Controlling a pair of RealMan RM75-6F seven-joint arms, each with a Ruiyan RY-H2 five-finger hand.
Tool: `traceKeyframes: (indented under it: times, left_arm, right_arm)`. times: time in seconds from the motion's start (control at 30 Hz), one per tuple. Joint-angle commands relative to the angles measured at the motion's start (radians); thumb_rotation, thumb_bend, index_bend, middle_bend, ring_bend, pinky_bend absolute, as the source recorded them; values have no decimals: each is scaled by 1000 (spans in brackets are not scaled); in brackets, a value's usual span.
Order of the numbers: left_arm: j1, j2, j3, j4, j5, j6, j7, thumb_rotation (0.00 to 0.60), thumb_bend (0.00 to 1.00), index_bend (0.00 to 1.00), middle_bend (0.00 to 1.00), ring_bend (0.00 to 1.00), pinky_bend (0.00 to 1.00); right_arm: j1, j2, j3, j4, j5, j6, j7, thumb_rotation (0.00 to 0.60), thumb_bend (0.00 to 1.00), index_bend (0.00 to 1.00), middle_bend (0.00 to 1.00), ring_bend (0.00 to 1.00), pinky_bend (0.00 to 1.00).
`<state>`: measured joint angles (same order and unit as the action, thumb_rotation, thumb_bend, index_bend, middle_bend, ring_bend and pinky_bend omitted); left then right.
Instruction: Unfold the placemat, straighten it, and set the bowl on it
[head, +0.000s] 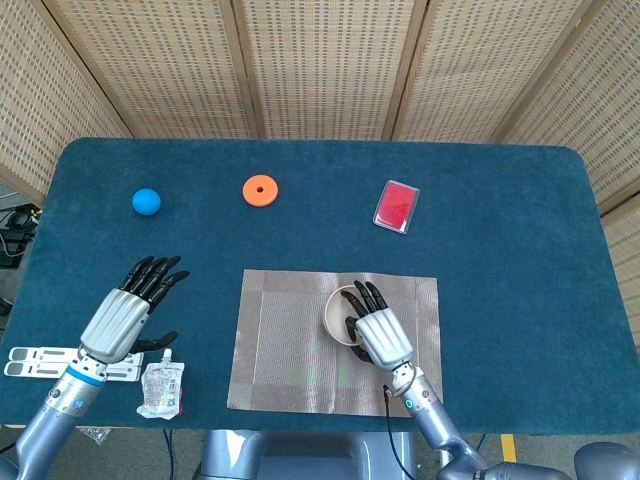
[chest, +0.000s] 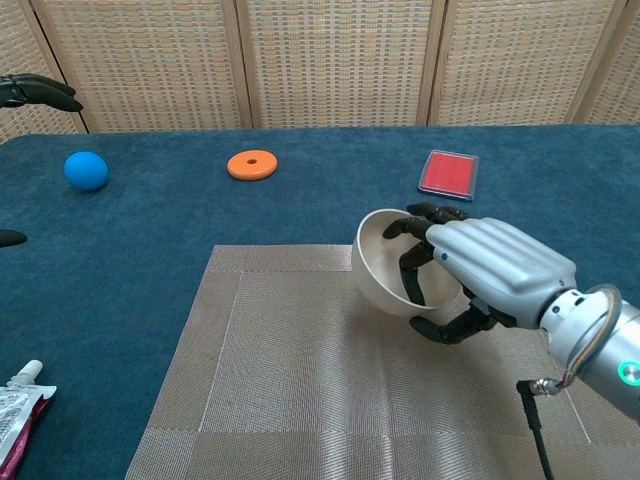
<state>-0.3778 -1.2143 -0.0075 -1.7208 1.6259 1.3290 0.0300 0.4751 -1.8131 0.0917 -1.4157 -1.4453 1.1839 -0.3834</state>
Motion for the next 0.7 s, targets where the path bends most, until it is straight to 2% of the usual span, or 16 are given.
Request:
traceKeyframes:
  times: [0.03, 0.23, 0.4, 0.57, 0.7]
  left_arm:
    - [-1, 2, 0, 2, -2, -5, -4, 600, 196, 114, 0, 0, 0]
    - [-2, 1, -2, 4, -8, -14, 0, 600, 197, 114, 0, 0, 0]
    - [0, 2, -1, 3, -6, -15, 1, 600, 196, 114, 0, 0, 0]
    - [2, 2, -2, 2, -1, -9, -2, 600, 197, 115, 0, 0, 0]
    - [3, 3, -2, 2, -3, -10, -1, 600, 197, 115, 0, 0, 0]
  right_arm:
    - [-1, -13, -6, 10, 5, -3, 3, 600, 502, 716, 187, 0, 0]
    - [-8, -15, -20, 12, 7, -3, -2, 600, 462, 665, 147, 0, 0]
    - [-17, -2, -26, -7, 12, 2, -15, 600, 379, 567, 73, 0, 0]
    - [-28, 19, -26, -29, 14, 21, -35, 600, 342, 469, 9, 0, 0]
    - [-44, 61, -18, -60, 12, 54, -56, 600, 329, 405, 0, 0, 0]
